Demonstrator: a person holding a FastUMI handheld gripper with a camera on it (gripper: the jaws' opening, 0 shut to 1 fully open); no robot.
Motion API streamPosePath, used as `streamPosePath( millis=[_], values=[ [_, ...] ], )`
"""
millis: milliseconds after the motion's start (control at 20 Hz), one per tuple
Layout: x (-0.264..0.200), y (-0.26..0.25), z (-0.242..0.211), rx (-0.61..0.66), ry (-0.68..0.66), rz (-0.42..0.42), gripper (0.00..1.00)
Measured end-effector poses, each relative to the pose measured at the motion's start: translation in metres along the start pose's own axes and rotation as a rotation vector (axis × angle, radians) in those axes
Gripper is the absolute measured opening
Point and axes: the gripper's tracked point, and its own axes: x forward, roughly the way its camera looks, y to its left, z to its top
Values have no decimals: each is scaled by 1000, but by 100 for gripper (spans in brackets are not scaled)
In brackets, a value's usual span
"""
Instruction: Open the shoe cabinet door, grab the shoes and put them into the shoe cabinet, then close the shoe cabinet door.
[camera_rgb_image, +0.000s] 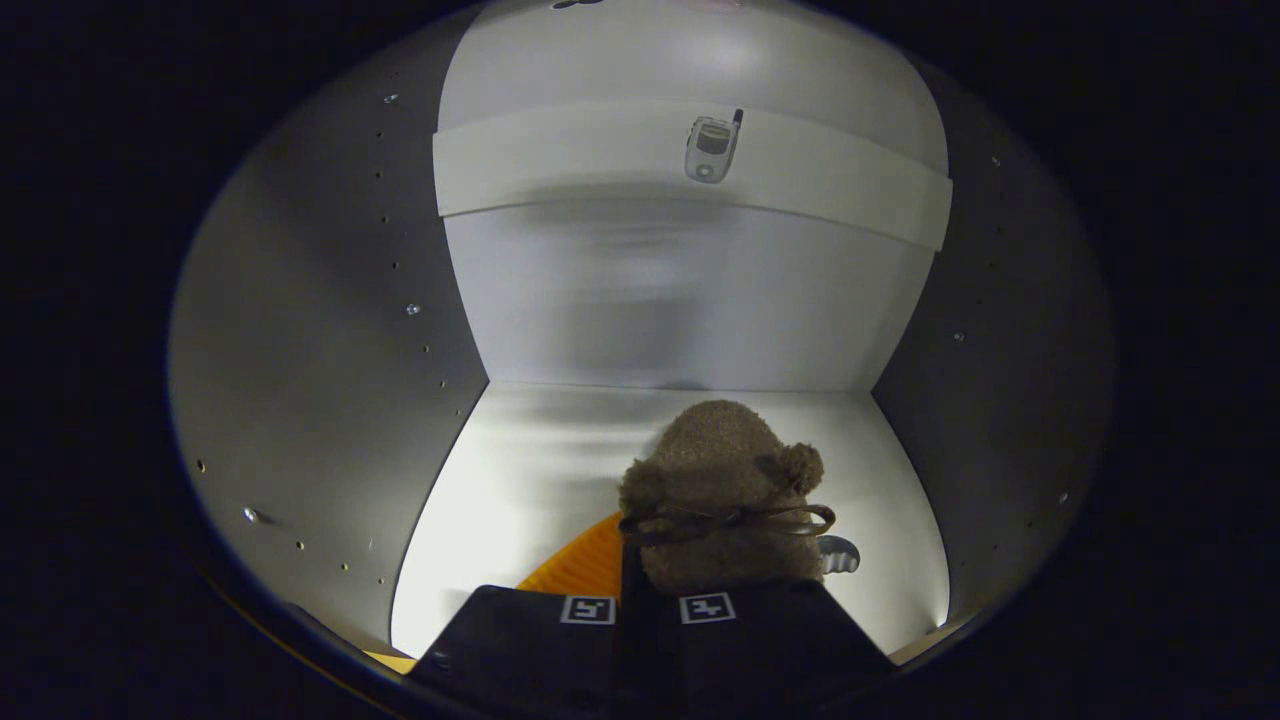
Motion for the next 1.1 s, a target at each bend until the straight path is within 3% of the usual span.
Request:
streamPosePath(
  millis=[250,400,600,800,1100],
  values=[
    [-15,5,-6,23,21,37,24],
    [-32,6,-10,35,29,46,59],
    [-59,13,-11,46,15,87,83],
    [-96,15,-6,78,-39,117,96],
    [-160,13,19,58,-223,141,98]
  ],
)
